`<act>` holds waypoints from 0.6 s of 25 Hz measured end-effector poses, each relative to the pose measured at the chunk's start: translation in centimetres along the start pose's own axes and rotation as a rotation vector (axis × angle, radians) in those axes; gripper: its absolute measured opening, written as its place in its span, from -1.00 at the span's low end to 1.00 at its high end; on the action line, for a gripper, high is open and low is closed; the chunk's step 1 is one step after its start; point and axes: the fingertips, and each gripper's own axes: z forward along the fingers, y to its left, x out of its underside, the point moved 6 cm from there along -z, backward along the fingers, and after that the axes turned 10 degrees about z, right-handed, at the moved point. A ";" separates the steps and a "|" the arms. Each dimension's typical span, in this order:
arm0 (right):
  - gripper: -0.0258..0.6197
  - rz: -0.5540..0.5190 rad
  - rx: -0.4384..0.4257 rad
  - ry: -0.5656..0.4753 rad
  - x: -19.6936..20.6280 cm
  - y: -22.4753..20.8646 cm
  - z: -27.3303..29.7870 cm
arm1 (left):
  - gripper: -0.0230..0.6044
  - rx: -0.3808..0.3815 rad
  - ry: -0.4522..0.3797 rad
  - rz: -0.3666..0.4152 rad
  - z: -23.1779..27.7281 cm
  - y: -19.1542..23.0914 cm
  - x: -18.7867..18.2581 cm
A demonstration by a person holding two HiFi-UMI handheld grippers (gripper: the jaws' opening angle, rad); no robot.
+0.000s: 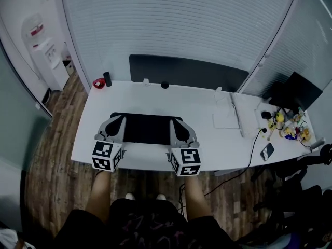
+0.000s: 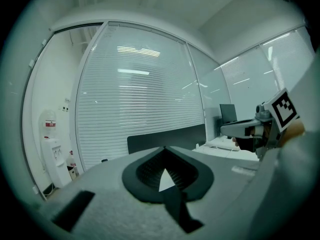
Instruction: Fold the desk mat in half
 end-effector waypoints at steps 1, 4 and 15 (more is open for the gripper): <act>-0.90 -0.002 0.002 -0.001 0.0 -0.1 -0.1 | -0.93 0.002 -0.001 0.004 0.0 0.0 0.0; -0.90 -0.001 0.008 -0.003 0.0 0.0 -0.3 | -0.93 0.010 -0.003 0.012 -0.1 0.1 -0.1; -0.90 0.000 0.014 -0.003 0.1 0.2 -0.5 | -0.93 0.028 -0.009 0.010 -0.3 0.1 0.1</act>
